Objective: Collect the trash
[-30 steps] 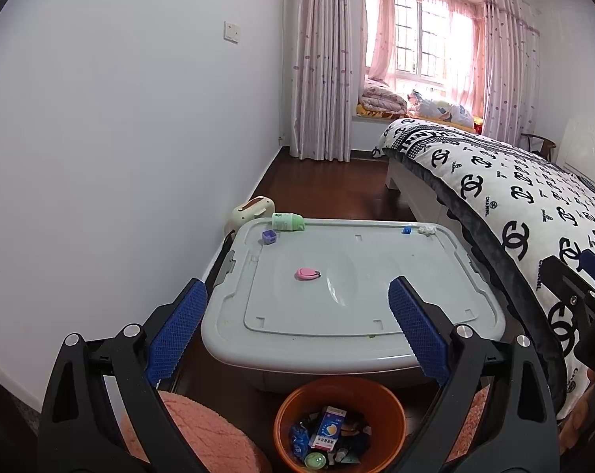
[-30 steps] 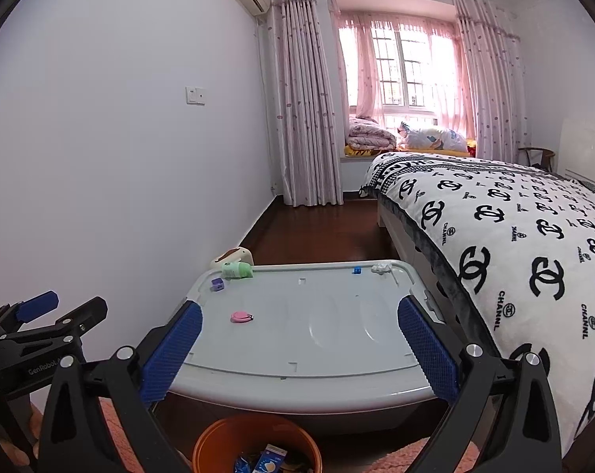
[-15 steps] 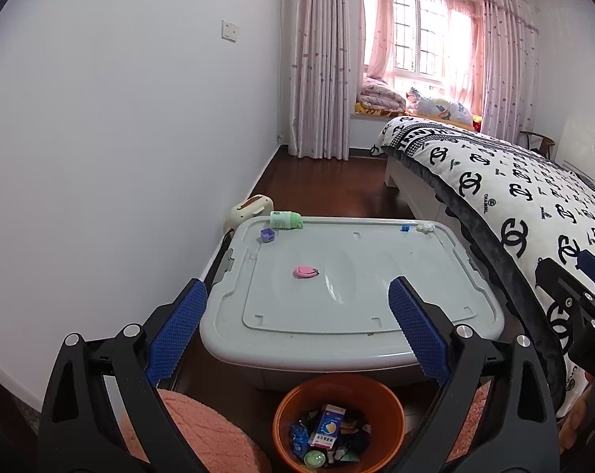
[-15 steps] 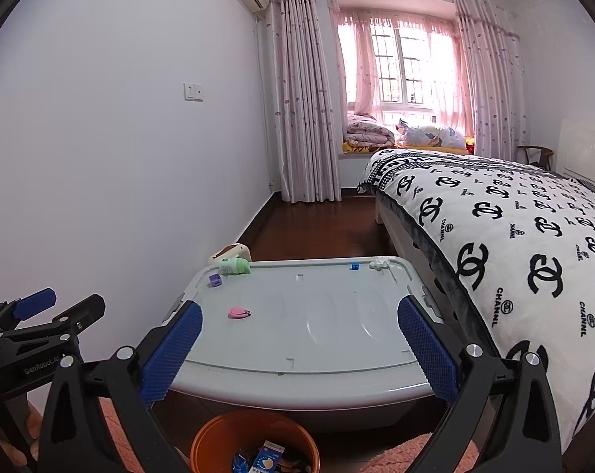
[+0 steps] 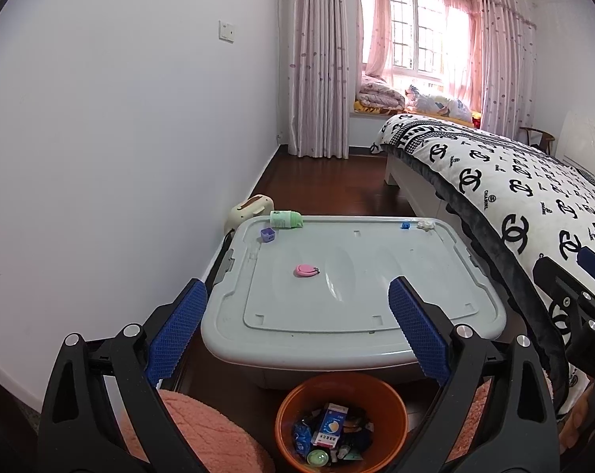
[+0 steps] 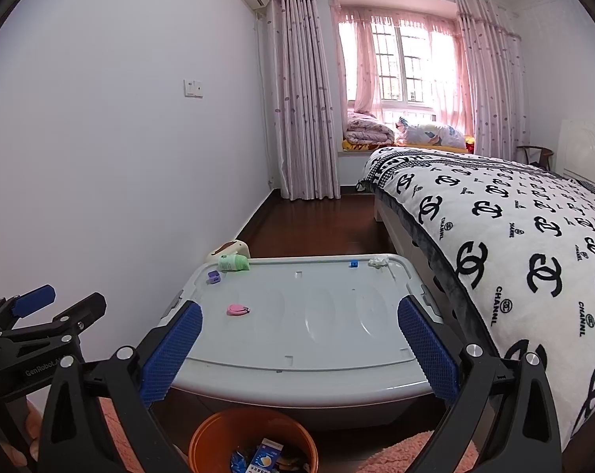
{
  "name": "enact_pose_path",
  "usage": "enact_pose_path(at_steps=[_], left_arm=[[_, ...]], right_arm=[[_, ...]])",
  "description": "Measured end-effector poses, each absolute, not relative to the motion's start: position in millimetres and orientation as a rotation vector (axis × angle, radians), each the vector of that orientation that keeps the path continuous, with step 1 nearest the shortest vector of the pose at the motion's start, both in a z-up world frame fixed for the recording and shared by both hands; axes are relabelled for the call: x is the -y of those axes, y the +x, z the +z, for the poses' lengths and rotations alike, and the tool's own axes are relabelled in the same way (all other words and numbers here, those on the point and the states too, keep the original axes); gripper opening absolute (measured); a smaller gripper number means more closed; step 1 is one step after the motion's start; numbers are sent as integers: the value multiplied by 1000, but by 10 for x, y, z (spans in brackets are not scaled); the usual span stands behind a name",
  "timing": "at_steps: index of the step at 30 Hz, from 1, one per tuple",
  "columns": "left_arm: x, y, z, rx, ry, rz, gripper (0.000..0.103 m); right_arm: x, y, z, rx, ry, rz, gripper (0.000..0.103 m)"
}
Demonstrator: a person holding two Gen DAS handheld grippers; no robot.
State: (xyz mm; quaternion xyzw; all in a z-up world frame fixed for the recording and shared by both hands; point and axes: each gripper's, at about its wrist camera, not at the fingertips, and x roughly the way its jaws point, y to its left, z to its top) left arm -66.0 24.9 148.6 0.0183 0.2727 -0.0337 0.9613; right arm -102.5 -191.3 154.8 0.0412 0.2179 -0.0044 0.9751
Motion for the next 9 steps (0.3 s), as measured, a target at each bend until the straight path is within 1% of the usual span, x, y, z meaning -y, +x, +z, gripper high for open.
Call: enact_pose_path(at_steps=[9], left_arm=[[-240, -671, 1502, -555, 34, -62, 91]], right_arm=[[1896, -1013, 1546, -443, 81, -10, 98]])
